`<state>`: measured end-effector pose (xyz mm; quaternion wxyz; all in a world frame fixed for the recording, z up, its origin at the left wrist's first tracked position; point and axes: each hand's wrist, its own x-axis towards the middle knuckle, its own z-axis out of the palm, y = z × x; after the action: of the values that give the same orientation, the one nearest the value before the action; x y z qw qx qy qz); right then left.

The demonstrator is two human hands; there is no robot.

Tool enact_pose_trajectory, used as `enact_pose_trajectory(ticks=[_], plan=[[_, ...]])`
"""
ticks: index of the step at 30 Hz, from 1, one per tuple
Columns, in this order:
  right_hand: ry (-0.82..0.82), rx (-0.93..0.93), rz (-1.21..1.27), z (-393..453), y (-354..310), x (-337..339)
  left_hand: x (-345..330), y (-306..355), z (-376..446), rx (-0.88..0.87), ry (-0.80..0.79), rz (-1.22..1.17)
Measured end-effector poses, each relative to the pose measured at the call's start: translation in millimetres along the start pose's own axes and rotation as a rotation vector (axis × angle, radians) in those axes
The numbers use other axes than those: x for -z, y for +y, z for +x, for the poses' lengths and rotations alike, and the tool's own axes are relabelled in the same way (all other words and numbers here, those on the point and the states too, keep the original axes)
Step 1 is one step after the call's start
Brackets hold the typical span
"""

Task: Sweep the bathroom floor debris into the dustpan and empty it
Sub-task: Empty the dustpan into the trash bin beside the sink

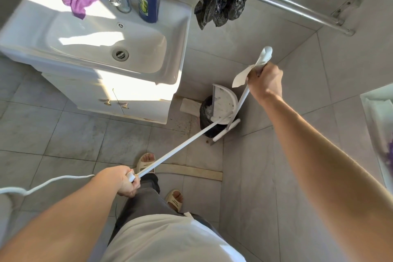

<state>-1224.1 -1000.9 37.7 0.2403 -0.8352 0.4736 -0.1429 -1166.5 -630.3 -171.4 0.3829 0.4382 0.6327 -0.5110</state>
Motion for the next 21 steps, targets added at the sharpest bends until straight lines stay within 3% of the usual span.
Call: enact_pose_trajectory(ticks=[21], plan=[[0.043,-0.057,0.030,-12,6,25,-1,-5,4,-0.039,-0.032,0.083]])
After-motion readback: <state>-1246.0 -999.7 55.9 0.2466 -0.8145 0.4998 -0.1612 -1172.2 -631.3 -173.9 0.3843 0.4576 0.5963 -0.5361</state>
